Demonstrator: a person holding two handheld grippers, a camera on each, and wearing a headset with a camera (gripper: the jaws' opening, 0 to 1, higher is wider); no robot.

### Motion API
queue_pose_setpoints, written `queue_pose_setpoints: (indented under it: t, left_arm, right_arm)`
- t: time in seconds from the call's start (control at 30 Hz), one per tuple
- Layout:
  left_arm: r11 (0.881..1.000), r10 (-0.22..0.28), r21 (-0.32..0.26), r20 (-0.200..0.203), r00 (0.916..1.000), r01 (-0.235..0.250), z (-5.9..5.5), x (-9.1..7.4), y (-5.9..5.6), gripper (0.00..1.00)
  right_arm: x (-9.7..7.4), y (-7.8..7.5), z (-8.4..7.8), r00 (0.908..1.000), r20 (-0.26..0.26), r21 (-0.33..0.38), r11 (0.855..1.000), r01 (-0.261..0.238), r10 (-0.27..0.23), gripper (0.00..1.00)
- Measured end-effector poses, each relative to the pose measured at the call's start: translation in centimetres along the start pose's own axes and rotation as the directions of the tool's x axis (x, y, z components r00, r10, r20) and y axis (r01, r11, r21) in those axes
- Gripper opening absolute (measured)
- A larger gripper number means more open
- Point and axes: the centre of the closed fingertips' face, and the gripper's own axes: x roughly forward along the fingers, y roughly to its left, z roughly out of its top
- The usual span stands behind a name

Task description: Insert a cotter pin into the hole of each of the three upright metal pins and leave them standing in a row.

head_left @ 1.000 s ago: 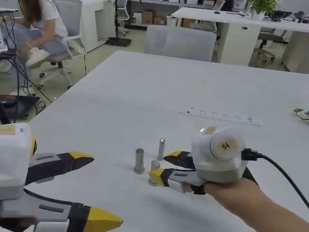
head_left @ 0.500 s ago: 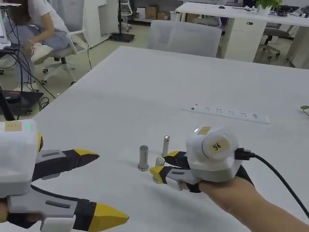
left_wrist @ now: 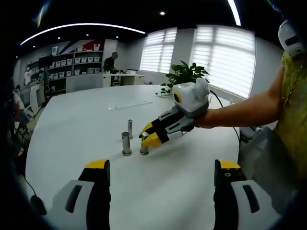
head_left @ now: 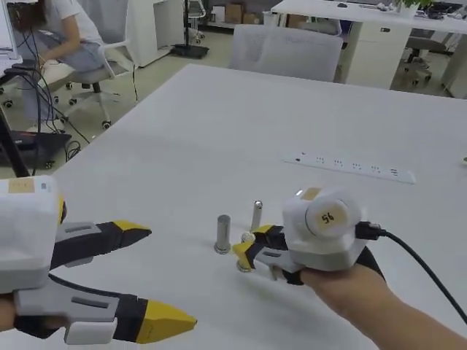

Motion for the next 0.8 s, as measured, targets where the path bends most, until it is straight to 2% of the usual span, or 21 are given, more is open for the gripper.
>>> queue_pose_setpoints:
  t: [0.4, 0.53, 0.8]
  left_arm:
    - [1.000, -0.002, -0.007, -0.006, 1.0000, 0.002, -0.25, 0.22, 0.25, 0.89]
    - [1.000, -0.004, -0.008, -0.008, 1.0000, 0.004, -0.32, 0.29, 0.21, 0.89]
    - [1.000, -0.004, -0.010, -0.012, 0.9999, 0.004, -0.44, 0.26, 0.19, 0.88]
  right_arm:
    - [0.20, -0.17, -0.03, 0.9999, 0.006, -0.016, 1.000, -0.015, 0.015, 0.14]
    - [0.19, 0.12, -0.04, 0.9994, -0.001, -0.018, 0.999, -0.036, 0.036, 0.14]
    - [0.15, 0.64, 0.01, 0.9991, -0.015, -0.026, 0.999, -0.041, 0.041, 0.12]
